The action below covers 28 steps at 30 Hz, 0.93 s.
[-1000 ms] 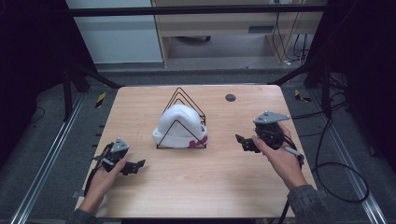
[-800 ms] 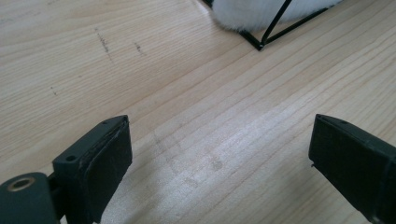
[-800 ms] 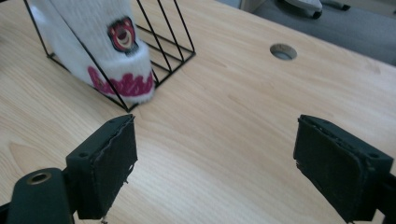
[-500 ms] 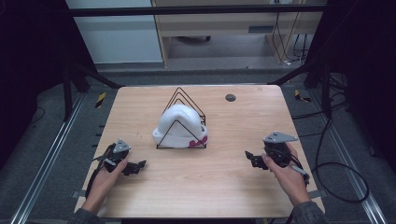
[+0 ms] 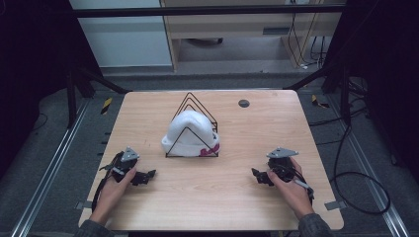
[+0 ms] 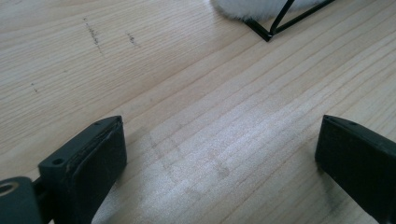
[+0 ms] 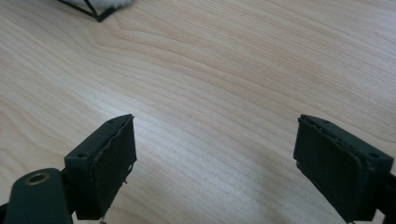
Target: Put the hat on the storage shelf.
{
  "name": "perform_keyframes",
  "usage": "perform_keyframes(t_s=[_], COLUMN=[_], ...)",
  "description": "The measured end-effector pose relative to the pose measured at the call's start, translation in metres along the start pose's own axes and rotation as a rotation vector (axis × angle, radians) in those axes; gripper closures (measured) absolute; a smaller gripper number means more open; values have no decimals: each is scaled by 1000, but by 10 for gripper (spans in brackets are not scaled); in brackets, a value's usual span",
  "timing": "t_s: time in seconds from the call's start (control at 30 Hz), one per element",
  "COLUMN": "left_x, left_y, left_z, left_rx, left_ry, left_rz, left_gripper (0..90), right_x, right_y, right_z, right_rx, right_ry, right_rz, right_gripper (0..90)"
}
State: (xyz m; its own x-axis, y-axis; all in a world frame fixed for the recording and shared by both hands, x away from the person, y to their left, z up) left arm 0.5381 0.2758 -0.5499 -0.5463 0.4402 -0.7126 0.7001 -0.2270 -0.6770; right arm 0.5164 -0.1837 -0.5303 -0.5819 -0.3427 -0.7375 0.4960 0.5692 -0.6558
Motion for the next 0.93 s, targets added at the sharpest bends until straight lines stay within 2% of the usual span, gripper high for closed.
perform_keyframes(t_s=[0.1,0.3,0.37,0.53,0.57,0.73,0.77,0.9,0.93], left_x=[0,0,0,0,0,1,1,2,2], left_y=[0,0,0,0,0,0,-1,-2,-2], left_z=[0,0,0,0,0,1,0,1,1], left_rx=[2,3,3,3,3,0,-2,-4,-4], left_ry=[1,1,1,2,2,-1,2,-3,-3], left_rz=[-1,-2,-2,-2,-2,-3,-4,-5,-5], left_gripper=[0,0,0,0,0,0,0,0,0], right_x=[0,-4,-4,0,1,0,1,3,3], right_y=[5,16,19,27,28,29,28,27,27], right_z=[2,9,11,14,14,14,14,9,9], right_rx=[21,84,88,111,92,97,101,156,156], right_ry=[7,50,60,50,64,70,70,122,122], right_rz=[0,56,67,36,24,21,23,37,37], right_gripper=[133,133,134,123,112,107,107,107,107])
Point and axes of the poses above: each handheld gripper's, and its own axes: y roughly forward along the jaws, x roughly out of its underside, z roughly to its right, the point moved 6 cm from there along y, roughly forward along the jaws, and after that the axes turned 13 degrees about -x, right-handed, at the moved point
